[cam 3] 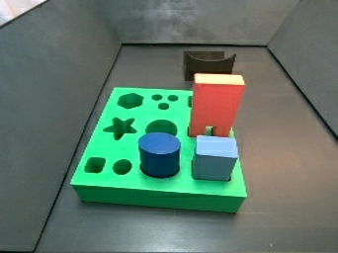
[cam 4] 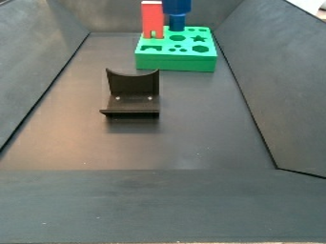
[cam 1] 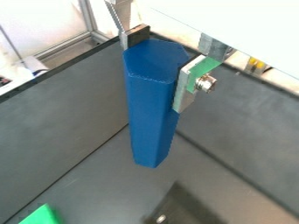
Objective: Pick up the hexagon object. Move up. Move to above the board. Insert the hexagon object.
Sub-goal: Move to above the board.
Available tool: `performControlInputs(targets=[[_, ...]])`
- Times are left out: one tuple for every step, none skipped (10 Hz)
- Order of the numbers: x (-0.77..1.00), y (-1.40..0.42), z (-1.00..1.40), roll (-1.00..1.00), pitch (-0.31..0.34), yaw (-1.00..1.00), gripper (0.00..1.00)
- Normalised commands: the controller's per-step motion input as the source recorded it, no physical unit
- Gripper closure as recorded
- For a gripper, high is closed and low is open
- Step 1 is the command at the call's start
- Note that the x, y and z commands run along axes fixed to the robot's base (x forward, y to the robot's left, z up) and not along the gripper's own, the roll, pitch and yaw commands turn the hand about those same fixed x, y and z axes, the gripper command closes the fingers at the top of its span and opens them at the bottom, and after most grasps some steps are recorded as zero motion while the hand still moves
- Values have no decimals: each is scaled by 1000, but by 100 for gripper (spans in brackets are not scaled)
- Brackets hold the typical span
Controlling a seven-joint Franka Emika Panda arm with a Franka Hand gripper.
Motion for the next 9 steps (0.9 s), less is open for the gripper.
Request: performControlInputs(targets=[[-135, -1000, -66, 41, -7, -6, 100], [-138, -1000, -67, 34, -18, -3, 100], [-139, -1000, -66, 26, -32, 1, 100], [-143, -1000, -67, 9, -43, 6, 100], [-146, -1000, -67, 1, -51, 5, 100], [-148, -1000, -67, -6, -57, 6, 100], [-153, -1000, -69, -12, -63, 7, 100], [-156, -1000, -72, -7, -66, 6, 100], [-159, -1000, -73, 0, -66, 4, 100]])
